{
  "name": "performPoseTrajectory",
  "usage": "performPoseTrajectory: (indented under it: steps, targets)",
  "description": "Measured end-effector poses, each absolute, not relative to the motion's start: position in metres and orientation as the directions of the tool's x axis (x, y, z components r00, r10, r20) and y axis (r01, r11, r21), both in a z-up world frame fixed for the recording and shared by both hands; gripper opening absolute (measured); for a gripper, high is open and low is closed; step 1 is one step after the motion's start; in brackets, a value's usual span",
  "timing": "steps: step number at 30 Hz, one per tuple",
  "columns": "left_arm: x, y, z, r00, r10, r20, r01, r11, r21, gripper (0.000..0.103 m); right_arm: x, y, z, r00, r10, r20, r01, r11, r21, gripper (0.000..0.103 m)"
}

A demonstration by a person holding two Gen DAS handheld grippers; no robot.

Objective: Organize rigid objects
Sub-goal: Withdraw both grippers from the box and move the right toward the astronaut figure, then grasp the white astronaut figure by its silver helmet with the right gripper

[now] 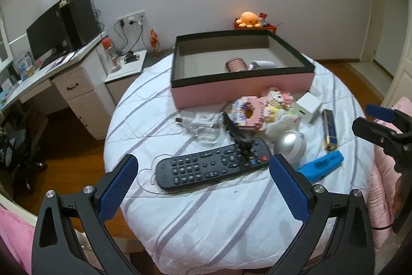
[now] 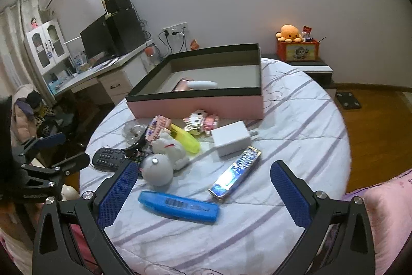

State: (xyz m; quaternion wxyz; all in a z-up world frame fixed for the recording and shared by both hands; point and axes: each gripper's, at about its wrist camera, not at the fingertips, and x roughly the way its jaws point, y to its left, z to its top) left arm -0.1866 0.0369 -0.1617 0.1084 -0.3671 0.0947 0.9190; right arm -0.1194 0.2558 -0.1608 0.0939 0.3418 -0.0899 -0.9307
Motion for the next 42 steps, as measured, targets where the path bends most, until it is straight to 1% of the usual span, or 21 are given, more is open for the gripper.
performPoseTrajectory:
  steps: [4, 7, 9, 10, 11, 12, 19, 24, 29, 32, 35, 40, 42]
  targets:
    - [-0.188, 0.024, -0.163, -0.71, 0.102, -0.697, -0.24, -0.965, 0.104, 0.103, -0.13, 0.236, -0.166, -0.741, -0.282, -0.61, 0.15, -0.954, 0.258, 0.103]
    - [-0.189, 0.016, -0.166, -0.705, 0.089, -0.704, -0.228, -0.968, 0.105, 0.103, -0.142, 0.218, -0.175, -0.71, -0.318, -0.628, 0.176, -0.944, 0.279, 0.102]
    - [-0.189, 0.011, -0.169, -0.701, 0.082, -0.708, -0.223, -0.969, 0.109, 0.103, -0.149, 0.206, -0.182, -0.694, -0.329, -0.64, 0.191, -0.942, 0.278, 0.086]
    - [-0.189, 0.008, -0.172, -0.698, 0.081, -0.711, -0.222, -0.969, 0.108, 0.103, -0.154, 0.202, -0.187, -0.677, -0.33, -0.658, 0.192, -0.942, 0.274, 0.081]
    - [-0.189, 0.006, -0.173, -0.695, 0.084, -0.714, -0.223, -0.969, 0.104, 0.103, -0.158, 0.199, -0.192, -0.663, -0.33, -0.672, 0.191, -0.942, 0.274, 0.07]
    - [-0.189, 0.005, -0.175, -0.692, 0.088, -0.717, -0.226, -0.969, 0.099, 0.103, -0.161, 0.197, -0.196, -0.655, -0.327, -0.682, 0.185, -0.944, 0.274, 0.065]
    - [-0.191, -0.005, -0.184, -0.673, 0.109, -0.732, -0.237, -0.969, 0.073, 0.103, -0.172, 0.191, -0.212, -0.617, -0.299, -0.728, 0.172, -0.954, 0.247, 0.063]
    - [-0.194, -0.01, -0.186, -0.666, 0.122, -0.736, -0.233, -0.971, 0.05, 0.103, -0.171, 0.208, -0.207, -0.62, -0.312, -0.72, 0.171, -0.949, 0.265, 0.047]
    - [-0.198, -0.008, -0.191, -0.65, 0.118, -0.751, -0.231, -0.972, 0.047, 0.103, -0.172, 0.217, -0.201, -0.632, -0.232, -0.74, 0.124, -0.972, 0.2, 0.047]
    - [-0.2, -0.004, -0.194, -0.643, 0.112, -0.758, -0.233, -0.971, 0.054, 0.103, -0.179, 0.222, -0.205, -0.625, -0.246, -0.741, 0.12, -0.968, 0.22, 0.047]
    - [-0.201, -0.002, -0.193, -0.641, 0.131, -0.756, -0.25, -0.967, 0.045, 0.103, -0.186, 0.22, -0.208, -0.619, -0.257, -0.742, 0.131, -0.965, 0.225, 0.047]
    - [-0.204, -0.002, -0.192, -0.628, 0.156, -0.762, -0.261, -0.965, 0.017, 0.103, -0.194, 0.217, -0.215, -0.601, -0.268, -0.753, 0.155, -0.963, 0.22, 0.055]
    - [-0.205, -0.003, -0.192, -0.619, 0.185, -0.763, -0.274, -0.962, -0.011, 0.103, -0.199, 0.221, -0.222, -0.586, -0.291, -0.757, 0.164, -0.957, 0.24, 0.055]
